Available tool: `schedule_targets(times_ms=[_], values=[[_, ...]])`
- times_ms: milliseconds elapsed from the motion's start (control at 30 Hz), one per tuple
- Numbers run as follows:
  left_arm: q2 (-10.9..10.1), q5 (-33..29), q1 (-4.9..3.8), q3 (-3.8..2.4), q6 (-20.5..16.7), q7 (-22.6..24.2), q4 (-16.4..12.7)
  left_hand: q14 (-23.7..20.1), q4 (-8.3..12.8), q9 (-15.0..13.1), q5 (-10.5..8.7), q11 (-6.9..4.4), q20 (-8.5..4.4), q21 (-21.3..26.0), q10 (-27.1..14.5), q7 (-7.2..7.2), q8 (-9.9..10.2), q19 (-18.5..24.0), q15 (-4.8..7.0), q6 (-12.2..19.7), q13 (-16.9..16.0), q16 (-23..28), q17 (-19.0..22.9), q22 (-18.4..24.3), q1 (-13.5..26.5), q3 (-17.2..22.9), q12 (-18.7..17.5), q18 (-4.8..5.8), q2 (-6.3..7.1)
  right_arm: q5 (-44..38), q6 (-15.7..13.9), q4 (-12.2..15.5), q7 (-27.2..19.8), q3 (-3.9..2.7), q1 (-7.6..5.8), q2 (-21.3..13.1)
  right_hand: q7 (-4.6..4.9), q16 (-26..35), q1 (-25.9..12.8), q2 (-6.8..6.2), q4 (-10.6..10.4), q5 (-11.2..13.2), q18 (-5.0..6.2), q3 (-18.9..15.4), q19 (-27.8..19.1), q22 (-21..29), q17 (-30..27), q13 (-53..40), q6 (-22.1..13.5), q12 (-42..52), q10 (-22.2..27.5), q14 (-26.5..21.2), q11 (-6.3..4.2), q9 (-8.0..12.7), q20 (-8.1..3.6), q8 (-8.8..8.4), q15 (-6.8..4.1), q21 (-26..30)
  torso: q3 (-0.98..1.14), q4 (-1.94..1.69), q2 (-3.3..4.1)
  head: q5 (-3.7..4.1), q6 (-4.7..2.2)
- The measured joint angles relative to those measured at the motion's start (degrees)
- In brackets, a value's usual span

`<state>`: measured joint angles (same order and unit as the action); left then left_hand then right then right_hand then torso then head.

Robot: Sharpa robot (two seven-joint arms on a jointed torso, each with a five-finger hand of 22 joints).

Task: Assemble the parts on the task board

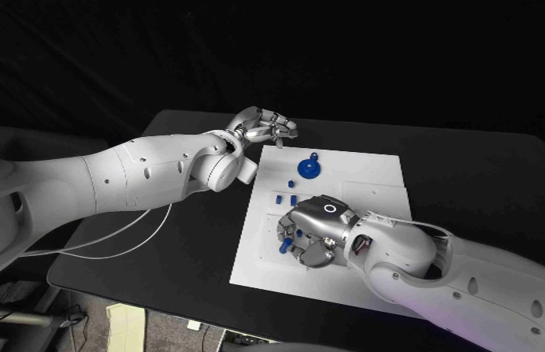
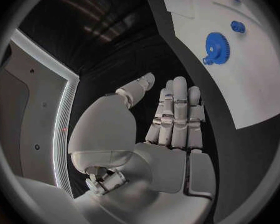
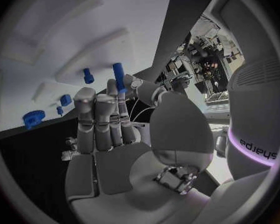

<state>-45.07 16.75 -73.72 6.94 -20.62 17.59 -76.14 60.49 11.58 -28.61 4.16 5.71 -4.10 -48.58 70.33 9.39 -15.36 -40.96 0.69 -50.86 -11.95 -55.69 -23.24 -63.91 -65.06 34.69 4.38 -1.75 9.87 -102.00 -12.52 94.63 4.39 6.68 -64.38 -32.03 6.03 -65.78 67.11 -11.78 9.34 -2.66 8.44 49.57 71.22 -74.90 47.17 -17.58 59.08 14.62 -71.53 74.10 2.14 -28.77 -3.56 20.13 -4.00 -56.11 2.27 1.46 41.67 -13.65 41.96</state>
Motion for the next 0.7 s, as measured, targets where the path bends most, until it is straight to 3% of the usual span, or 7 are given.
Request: schedule_targets(times_ms=[700], values=[[0.0, 0.0, 0.0, 0.0, 0.0, 0.0, 0.0, 0.0, 0.0, 0.0, 0.0, 0.0, 0.0, 0.0, 0.0, 0.0, 0.0, 0.0, 0.0, 0.0, 0.0, 0.0, 0.0, 0.0, 0.0, 0.0, 0.0, 0.0, 0.0, -6.2, 2.1, 0.5, 2.4, 0.28, -0.01, 1.2, -0.02, 0.0, 0.0, -0.05, 0.5, 0.0, 0.0, 0.2, -0.1, 0.0, 0.0, -0.1, 0.3, 0.0, 0.2, 0.0, 0.0, 0.0, 0.09, -0.07, 0.0, 0.0, -0.02, -0.01, -0.01, 0.04, 0.12]])
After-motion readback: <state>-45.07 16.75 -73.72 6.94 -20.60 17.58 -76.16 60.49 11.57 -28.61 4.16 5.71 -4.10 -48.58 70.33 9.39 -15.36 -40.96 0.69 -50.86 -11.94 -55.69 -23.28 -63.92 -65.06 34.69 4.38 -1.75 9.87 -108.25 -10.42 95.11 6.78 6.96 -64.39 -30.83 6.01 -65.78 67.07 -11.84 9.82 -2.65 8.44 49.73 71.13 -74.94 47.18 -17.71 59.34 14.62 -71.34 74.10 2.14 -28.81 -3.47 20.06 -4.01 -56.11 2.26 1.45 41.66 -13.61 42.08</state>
